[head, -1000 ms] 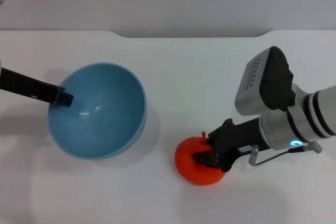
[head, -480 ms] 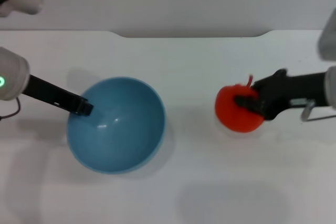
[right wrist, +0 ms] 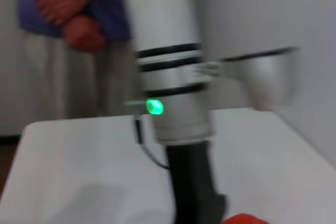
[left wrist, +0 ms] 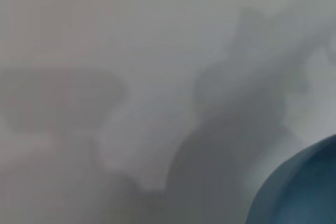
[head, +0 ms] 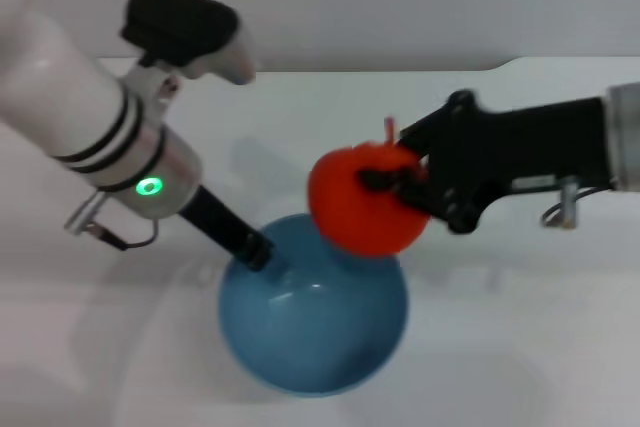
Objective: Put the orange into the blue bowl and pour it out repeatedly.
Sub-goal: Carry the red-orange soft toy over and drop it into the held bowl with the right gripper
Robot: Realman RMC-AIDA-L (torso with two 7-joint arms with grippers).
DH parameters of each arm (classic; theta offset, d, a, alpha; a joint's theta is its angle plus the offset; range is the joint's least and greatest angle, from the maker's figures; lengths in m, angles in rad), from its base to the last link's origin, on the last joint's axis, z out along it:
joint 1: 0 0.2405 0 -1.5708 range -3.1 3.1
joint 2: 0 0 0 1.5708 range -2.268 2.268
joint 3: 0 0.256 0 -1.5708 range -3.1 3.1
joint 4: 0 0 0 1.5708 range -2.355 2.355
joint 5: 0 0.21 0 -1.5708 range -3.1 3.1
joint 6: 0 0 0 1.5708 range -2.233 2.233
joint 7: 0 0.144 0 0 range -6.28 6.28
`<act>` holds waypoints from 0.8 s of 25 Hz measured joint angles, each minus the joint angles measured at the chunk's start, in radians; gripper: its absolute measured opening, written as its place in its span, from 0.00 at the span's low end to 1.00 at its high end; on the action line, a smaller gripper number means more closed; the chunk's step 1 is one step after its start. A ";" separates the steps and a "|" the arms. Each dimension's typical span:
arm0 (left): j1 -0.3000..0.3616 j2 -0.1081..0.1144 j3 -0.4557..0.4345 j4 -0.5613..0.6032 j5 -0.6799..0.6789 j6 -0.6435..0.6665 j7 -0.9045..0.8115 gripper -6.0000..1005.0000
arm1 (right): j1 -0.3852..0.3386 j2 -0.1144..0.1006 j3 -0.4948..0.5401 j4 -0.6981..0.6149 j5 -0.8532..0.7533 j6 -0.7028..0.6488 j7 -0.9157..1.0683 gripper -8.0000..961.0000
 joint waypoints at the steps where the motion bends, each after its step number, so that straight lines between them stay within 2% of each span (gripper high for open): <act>1: 0.000 0.000 0.000 0.000 0.000 0.000 0.000 0.01 | 0.000 0.000 0.000 0.000 0.000 0.000 0.000 0.06; 4: -0.032 -0.002 0.028 -0.004 -0.016 -0.016 -0.018 0.01 | 0.019 0.000 -0.070 0.033 -0.019 0.019 0.002 0.04; 8: -0.046 0.000 0.026 0.001 -0.046 -0.020 -0.020 0.01 | 0.026 0.000 -0.114 0.070 -0.047 0.048 0.022 0.04; 14: -0.043 0.004 0.010 -0.003 -0.058 -0.033 -0.016 0.01 | 0.013 0.001 -0.114 0.098 -0.074 0.060 0.049 0.20; 20: -0.039 0.006 -0.003 -0.005 -0.054 -0.063 -0.015 0.01 | -0.014 0.004 -0.073 0.055 -0.075 -0.005 0.070 0.41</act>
